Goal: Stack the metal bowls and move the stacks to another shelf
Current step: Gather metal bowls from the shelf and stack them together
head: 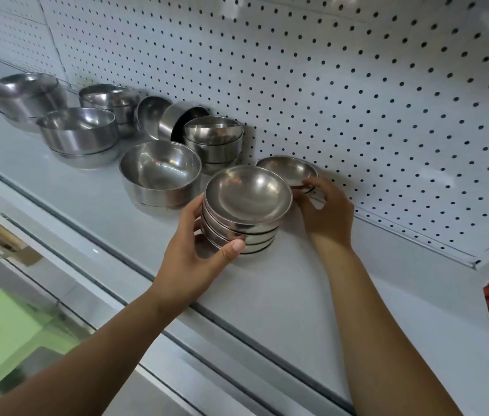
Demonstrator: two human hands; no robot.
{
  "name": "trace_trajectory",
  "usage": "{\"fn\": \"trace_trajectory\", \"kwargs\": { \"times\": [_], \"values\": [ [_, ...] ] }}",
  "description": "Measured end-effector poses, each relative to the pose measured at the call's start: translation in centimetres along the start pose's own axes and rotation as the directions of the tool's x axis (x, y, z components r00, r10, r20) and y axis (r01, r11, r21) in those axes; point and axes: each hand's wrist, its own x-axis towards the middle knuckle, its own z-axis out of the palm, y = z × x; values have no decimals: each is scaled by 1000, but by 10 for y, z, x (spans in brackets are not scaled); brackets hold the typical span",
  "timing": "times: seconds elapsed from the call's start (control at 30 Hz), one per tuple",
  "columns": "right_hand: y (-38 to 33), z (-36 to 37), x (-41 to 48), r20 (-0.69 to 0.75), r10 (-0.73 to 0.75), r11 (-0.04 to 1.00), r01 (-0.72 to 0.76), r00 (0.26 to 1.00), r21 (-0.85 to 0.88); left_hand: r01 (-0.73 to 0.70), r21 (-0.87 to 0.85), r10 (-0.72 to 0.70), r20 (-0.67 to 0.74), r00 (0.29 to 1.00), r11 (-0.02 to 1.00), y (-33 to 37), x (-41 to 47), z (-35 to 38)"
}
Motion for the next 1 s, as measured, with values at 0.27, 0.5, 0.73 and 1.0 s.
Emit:
{"fn": "trace_trajectory", "kwargs": {
  "times": [0.27,0.5,0.73,1.0],
  "values": [
    [-8,-15,-5,-124,110,982,-89,986,169,-8,36,8,-14,1000,999,-1,0,1],
    [-40,-34,-16,-178,139,907,-53,974,417,2,32,-2,-8,1000,999,0,-2,1],
    [-65,-35,-31,39,-60,844,30,997,535,16,27,-15,-30,999,1000,1,0,3],
    [-64,-38,-31,253,-171,868,24,952,496,22,51,-20,-39,999,998,-1,1,2]
  ]
}}
